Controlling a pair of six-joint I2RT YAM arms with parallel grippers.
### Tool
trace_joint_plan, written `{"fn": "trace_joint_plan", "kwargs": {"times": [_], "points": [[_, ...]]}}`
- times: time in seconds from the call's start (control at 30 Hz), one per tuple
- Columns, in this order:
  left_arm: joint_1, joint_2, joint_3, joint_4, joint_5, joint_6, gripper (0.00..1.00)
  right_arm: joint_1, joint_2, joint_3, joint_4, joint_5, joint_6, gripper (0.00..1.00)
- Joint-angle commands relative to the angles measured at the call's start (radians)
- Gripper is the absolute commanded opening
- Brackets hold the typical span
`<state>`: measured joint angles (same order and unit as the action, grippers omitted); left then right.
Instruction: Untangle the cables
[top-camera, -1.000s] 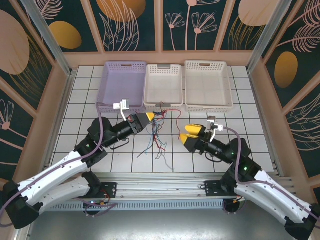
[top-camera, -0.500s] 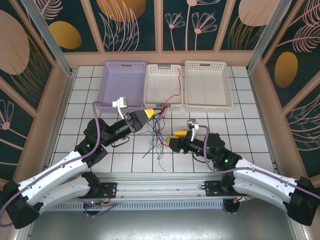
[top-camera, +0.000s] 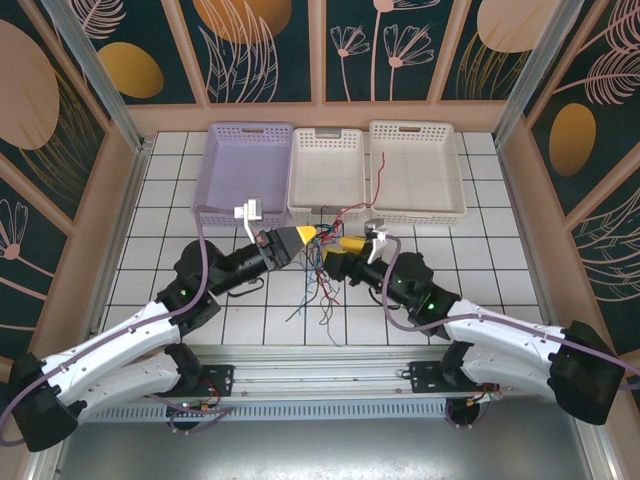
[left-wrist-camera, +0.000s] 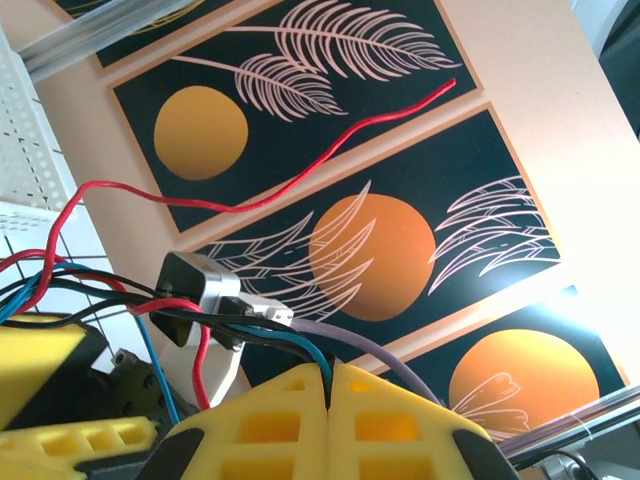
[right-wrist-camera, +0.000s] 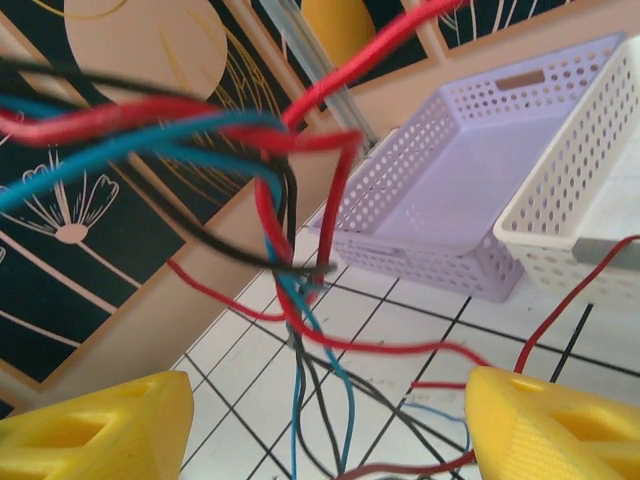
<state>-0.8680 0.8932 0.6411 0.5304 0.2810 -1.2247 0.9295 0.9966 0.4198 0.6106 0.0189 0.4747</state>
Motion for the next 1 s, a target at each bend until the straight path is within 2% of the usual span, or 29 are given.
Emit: {"fn": "trace_joint_plan", "kwargs": {"times": [0.0, 0.2, 0.3, 0.43, 0.5, 0.63, 0.77, 0.87, 0.97], "points": [[-0.014, 0.011, -0.008, 0.083, 0.019, -0.01, 0.0, 0.005, 0.031, 0.049, 0.093, 0.043, -0.038, 0.72], [-0.028, 0.021, 0.005, 0.098, 0.029, -0.004, 0.0, 0.003, 0.103, 0.078, 0.137, 0.035, -0.053, 0.69], [-0.03, 0.016, 0.005, 0.096, 0.03, -0.002, 0.0, 0.002, 0.104, 0.082, 0.143, 0.037, -0.054, 0.56], [-0.03, -0.015, 0.012, 0.055, 0.017, 0.025, 0.0, 0.002, 0.073, 0.067, 0.116, 0.059, -0.058, 0.32], [-0.031, -0.025, 0.015, 0.042, 0.014, 0.031, 0.0, 0.002, 0.052, 0.054, 0.109, 0.064, -0.058, 0.23], [-0.03, -0.027, 0.014, 0.035, 0.018, 0.035, 0.0, -0.004, 0.015, 0.04, 0.088, 0.048, -0.056, 0.0], [-0.031, -0.026, 0.02, 0.024, 0.021, 0.043, 0.0, -0.012, -0.03, 0.023, 0.081, 0.016, -0.043, 0.0], [-0.03, -0.031, 0.036, -0.006, 0.028, 0.064, 0.12, -0.017, -0.062, 0.017, 0.063, 0.001, -0.036, 0.0], [-0.03, -0.054, 0.063, -0.093, 0.024, 0.115, 0.53, -0.024, -0.094, 0.002, 0.047, -0.049, -0.027, 0.0]]}}
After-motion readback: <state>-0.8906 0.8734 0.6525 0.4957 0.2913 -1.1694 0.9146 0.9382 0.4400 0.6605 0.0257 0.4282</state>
